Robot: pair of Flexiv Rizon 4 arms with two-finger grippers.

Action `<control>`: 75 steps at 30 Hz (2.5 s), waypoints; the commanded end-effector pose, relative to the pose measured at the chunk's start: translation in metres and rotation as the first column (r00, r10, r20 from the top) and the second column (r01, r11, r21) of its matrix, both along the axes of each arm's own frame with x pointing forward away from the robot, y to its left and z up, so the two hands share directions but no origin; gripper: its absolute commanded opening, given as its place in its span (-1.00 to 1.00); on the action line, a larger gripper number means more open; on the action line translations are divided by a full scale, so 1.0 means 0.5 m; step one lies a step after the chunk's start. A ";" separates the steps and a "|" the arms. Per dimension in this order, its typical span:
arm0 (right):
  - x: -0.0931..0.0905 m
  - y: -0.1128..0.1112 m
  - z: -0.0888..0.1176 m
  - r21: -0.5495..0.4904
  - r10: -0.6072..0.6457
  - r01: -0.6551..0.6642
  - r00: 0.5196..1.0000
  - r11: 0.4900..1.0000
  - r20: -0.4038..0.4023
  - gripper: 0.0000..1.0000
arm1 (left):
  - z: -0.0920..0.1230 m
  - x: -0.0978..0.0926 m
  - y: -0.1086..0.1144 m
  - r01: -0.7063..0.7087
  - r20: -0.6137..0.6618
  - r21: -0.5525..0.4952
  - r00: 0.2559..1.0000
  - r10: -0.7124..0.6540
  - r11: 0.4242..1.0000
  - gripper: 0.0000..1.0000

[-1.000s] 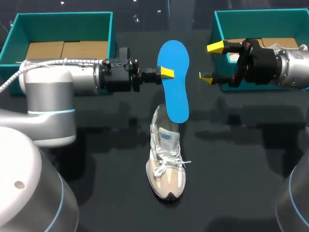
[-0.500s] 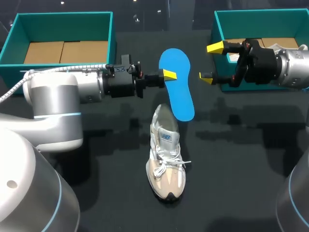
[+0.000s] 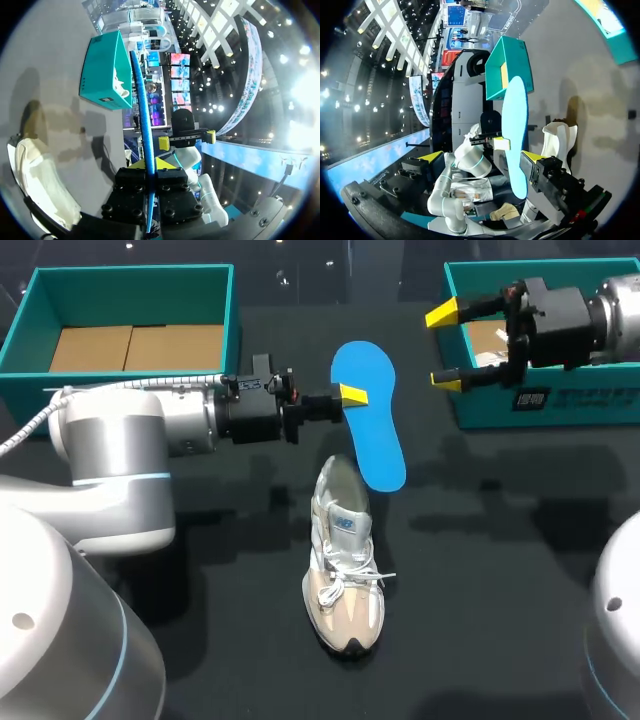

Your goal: Take the shoe out of the shoebox, open the shoe tongue, remove and reinsert the insole, then place the shoe into the shoebox

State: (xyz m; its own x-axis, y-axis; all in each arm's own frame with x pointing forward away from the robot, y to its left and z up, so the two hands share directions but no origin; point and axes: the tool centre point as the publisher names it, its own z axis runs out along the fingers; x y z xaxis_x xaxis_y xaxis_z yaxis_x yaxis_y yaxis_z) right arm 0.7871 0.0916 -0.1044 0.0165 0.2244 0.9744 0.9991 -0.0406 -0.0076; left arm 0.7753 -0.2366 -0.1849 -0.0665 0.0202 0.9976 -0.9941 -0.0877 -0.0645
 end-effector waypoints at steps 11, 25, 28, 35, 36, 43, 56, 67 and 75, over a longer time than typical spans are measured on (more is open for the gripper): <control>-0.025 0.030 0.118 -0.614 -0.077 0.015 0.994 0.789 -0.075 1.00 | 0.000 -0.001 -0.002 -0.002 0.000 0.001 1.000 0.002 1.000 -1.00; -0.034 0.097 0.152 -0.794 -0.119 0.019 0.991 0.608 -0.067 1.00 | 0.000 -0.001 -0.002 -0.002 0.000 0.001 1.000 0.002 1.000 -1.00; -0.037 0.113 0.153 -0.819 -0.108 0.024 0.993 0.573 -0.046 1.00 | 0.000 -0.001 -0.002 -0.002 0.000 0.001 1.000 0.002 1.000 -1.00; -0.041 0.146 0.146 -0.859 -0.084 0.028 0.996 0.511 -0.017 1.00 | 0.000 -0.001 -0.002 -0.002 0.000 0.001 1.000 0.002 1.000 -1.00; -0.041 0.150 0.144 -0.864 -0.081 0.029 0.997 0.502 -0.014 1.00 | 0.000 -0.001 -0.002 -0.002 0.000 0.001 1.000 0.002 1.000 -1.00; -0.053 0.180 0.134 -0.900 -0.058 0.021 0.998 0.435 -0.005 1.00 | 0.000 -0.001 -0.002 -0.002 0.000 0.001 1.000 0.002 1.000 -1.00; -0.066 0.229 0.124 -0.945 -0.025 -0.017 0.999 0.328 -0.026 1.00 | 0.000 -0.001 -0.002 -0.002 0.000 0.001 1.000 0.002 1.000 -1.00; -0.054 0.246 0.110 -0.967 -0.049 -0.022 0.998 0.254 -0.036 1.00 | 0.000 -0.001 -0.002 -0.002 0.000 0.001 1.000 0.002 1.000 -1.00; -0.058 0.248 0.119 -0.967 -0.065 0.028 0.998 0.254 0.012 1.00 | 0.000 -0.001 -0.002 -0.002 0.000 0.001 1.000 0.002 1.000 -1.00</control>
State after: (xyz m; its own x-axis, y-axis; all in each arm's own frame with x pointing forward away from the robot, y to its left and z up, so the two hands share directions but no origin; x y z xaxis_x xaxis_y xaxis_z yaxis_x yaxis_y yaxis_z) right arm 0.7615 0.2142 -0.0477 0.0742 0.9960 0.0504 0.9963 -0.0762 0.0402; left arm 0.7762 -0.2375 -0.1847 -0.0657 0.0192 0.9977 -0.9942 -0.0868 -0.0638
